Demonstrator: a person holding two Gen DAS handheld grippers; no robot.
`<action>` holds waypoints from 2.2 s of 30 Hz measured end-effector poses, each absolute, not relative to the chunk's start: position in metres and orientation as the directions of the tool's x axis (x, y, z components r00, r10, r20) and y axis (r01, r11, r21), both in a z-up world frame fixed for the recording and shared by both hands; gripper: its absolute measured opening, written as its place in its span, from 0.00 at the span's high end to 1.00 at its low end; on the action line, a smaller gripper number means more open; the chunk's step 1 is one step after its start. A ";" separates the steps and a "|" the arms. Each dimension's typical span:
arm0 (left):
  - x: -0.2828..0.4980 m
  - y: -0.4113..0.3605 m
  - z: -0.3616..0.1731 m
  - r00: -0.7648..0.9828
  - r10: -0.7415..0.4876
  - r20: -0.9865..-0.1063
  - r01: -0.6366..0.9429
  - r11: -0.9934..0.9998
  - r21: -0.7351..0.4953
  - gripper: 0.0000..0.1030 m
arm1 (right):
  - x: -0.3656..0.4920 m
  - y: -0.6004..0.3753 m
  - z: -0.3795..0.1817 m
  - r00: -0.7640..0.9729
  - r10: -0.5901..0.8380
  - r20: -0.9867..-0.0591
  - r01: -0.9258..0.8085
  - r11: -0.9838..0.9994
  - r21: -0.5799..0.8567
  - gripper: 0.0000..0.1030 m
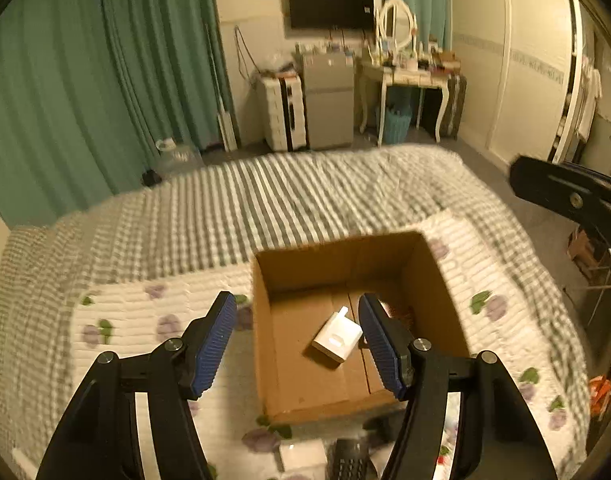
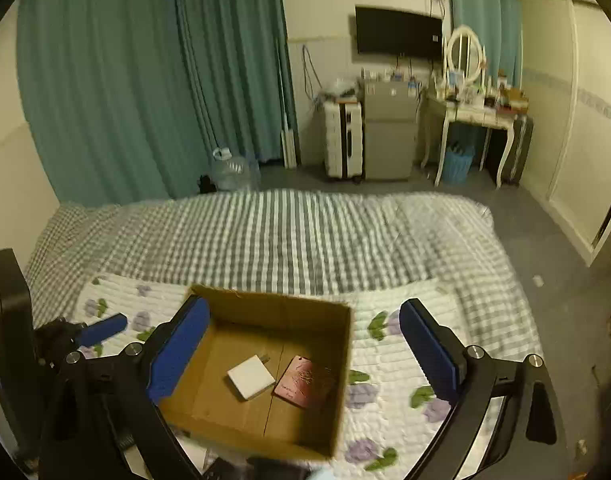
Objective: Organize rigid objects
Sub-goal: 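Withdraw both tools from the box back toward the remaining objects, then grasp the black remote with the left gripper while the right gripper grasps the white pill bottle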
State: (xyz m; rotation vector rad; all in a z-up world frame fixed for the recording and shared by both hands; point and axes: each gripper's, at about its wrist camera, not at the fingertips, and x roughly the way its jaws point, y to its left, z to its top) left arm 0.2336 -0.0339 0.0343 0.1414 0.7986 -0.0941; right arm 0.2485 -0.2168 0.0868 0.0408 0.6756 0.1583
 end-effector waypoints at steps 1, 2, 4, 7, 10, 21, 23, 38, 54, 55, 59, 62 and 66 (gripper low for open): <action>0.220 -0.033 0.051 0.710 -0.029 -0.703 0.133 0.987 0.094 0.33 | 0.236 -0.217 0.099 0.778 0.150 -0.610 -0.131 0.988 0.075 0.03; 0.212 -0.032 0.060 0.719 -0.031 -0.694 0.134 0.986 0.095 0.33 | 0.219 -0.219 0.115 0.792 0.134 -0.596 -0.125 0.991 0.057 0.02; 0.189 -0.029 0.080 0.739 -0.031 -0.673 0.131 0.986 0.098 0.32 | 0.198 -0.221 0.132 0.806 0.124 -0.579 -0.121 0.992 0.043 0.01; 0.160 -0.026 0.098 0.753 -0.033 -0.657 0.124 0.988 0.094 0.32 | 0.158 -0.225 0.153 0.824 0.115 -0.555 -0.116 0.993 0.033 0.00; 0.130 -0.019 0.106 0.761 -0.035 -0.648 0.111 0.991 0.077 0.31 | 0.123 -0.227 0.162 0.830 0.105 -0.547 -0.118 0.993 0.012 0.00; 0.057 0.007 0.050 0.732 -0.017 -0.681 0.061 0.997 0.041 0.30 | 0.049 -0.213 0.094 0.759 0.080 -0.646 -0.124 0.992 -0.022 0.00; 0.050 0.007 0.029 0.717 -0.009 -0.697 0.052 0.998 0.041 0.30 | 0.045 -0.210 0.072 0.739 0.081 -0.669 -0.119 0.993 -0.010 0.00; 0.063 0.015 -0.100 0.574 -0.047 -0.817 0.055 0.998 -0.019 0.31 | 0.084 -0.175 -0.071 0.539 0.040 -0.841 -0.092 0.996 -0.011 0.11; 0.092 0.000 -0.131 0.484 -0.047 -0.874 0.120 0.993 0.013 0.30 | 0.117 -0.163 -0.152 0.336 0.091 -0.938 -0.127 0.991 0.051 0.53; 0.094 -0.005 -0.134 0.469 -0.050 -0.882 0.131 0.991 0.014 0.30 | 0.116 -0.166 -0.150 0.338 0.099 -0.936 -0.137 0.989 0.056 0.56; 0.100 -0.021 -0.144 0.428 -0.075 -0.901 0.171 0.985 -0.001 0.31 | 0.113 -0.181 -0.145 0.347 0.126 -0.929 -0.150 0.986 0.078 0.64; 0.108 -0.033 -0.153 0.395 -0.079 -0.915 0.190 0.982 -0.002 0.30 | 0.111 -0.193 -0.145 0.346 0.137 -0.928 -0.145 0.985 0.091 0.64; 0.121 -0.046 -0.167 0.358 -0.062 -0.932 0.214 0.977 0.018 0.30 | 0.112 -0.199 -0.151 0.336 0.161 -0.928 -0.146 0.982 0.117 0.64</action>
